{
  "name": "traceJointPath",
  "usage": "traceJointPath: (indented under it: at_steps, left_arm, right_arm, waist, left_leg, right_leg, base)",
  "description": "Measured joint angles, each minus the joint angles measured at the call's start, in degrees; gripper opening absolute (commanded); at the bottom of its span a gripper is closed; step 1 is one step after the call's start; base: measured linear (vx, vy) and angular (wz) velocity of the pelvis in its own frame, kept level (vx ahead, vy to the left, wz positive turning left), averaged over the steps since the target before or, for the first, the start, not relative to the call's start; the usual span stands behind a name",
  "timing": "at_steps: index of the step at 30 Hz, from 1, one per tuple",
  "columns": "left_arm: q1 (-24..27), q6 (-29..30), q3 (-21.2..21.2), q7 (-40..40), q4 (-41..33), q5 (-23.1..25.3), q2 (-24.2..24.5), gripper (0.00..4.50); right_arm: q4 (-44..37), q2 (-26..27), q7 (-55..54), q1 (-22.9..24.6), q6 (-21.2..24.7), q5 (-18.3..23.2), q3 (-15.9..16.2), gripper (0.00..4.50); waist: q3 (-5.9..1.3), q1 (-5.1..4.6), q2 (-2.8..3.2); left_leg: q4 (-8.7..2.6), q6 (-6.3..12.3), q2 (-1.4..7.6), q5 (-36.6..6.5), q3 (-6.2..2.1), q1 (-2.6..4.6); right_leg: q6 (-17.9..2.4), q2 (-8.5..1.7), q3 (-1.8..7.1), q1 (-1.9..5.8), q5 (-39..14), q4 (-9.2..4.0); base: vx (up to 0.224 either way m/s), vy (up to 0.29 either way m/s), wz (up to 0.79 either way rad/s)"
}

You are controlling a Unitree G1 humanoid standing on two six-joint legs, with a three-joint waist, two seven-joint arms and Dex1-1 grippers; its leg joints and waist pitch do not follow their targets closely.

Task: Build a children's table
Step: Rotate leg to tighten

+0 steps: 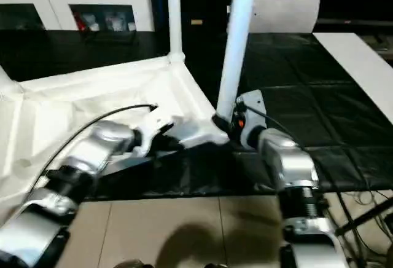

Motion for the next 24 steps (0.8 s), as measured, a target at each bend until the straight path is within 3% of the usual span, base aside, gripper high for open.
traceJointPath:
  at_steps: [3,7,12,16,21,22,24]
  left_arm:
    - [-0.16,0.55,0.15,1.36,-0.02,0.18,-0.9,0.0]
    - [-0.16,-0.14,-0.05,1.46,-0.03,0.67,-0.81,0.0]
    - [0.0,-3.69,-1.31,0.57,0.21,1.15,0.89,0.0]
    - [0.0,-6.51,-1.31,0.87,1.2,1.91,1.88,0.0]
    - [0.08,-5.98,-0.58,0.58,0.94,1.56,2.09,0.0]
    - [0.4,-5.82,-0.55,0.33,0.41,1.34,2.33,0.43]
    - [1.3,-5.74,0.34,-0.46,-0.9,-0.38,2.54,0.54]
  right_arm:
    - [-0.07,1.11,-2.39,0.0,-0.32,0.0,-0.92,2.7]
    - [-1.32,1.49,-2.42,0.94,-0.51,-0.04,-0.82,3.03]
    - [-4.22,-0.61,-0.06,4.41,-3.96,-0.42,0.85,3.41]
    - [-7.8,-2.27,3.7,7.69,-4.05,1.52,0.66,3.78]
    - [-10.91,-5.27,8.7,11.31,-4.73,4.21,0.18,4.25]
    - [-11.89,-6.1,9.88,12.09,-4.86,5.07,-0.28,4.31]
    - [-13.44,-7.85,11.71,13.49,-5.12,5.89,-0.96,4.36]
  waist:
    - [-0.04,0.12,0.08]
    - [-0.03,0.09,0.09]
    - [0.02,0.2,0.16]
    - [0.05,0.07,0.21]
    - [0.09,-0.22,0.17]
    - [0.09,-0.29,0.16]
    - [0.14,-0.24,0.09]
  left_leg:
    - [-0.06,0.03,0.0,-0.02,0.0,-0.04]
    - [-0.04,0.03,0.0,-0.02,0.01,-0.04]
    - [-0.08,0.02,0.0,-0.02,0.0,-0.09]
    - [-0.08,0.02,0.0,-0.01,0.0,-0.08]
    - [-0.07,0.02,-0.01,-0.01,0.01,-0.14]
    - [-0.08,0.03,-0.01,-0.02,0.01,-0.14]
    - [-0.13,0.03,-0.01,-0.02,0.01,-0.2]
  right_leg:
    - [0.02,0.0,0.0,-0.04,-0.07,-0.03]
    - [0.01,0.0,0.0,-0.05,-0.06,-0.04]
    - [0.01,0.0,0.0,-0.13,-0.06,-0.03]
    - [0.01,0.01,0.0,-0.13,-0.06,-0.03]
    - [0.01,0.01,0.0,-0.16,-0.06,-0.07]
    - [0.02,0.01,0.0,-0.18,-0.07,-0.07]
    - [0.04,0.02,-0.01,-0.24,-0.11,-0.08]
  base:
    - [0.0,0.0,0.0]
    - [0.0,0.0,0.0]
    - [0.0,0.0,0.0]
    - [0.0,0.0,0.0]
    - [0.0,0.0,0.0]
    - [0.0,0.0,0.0]
    - [0.0,0.0,0.0]
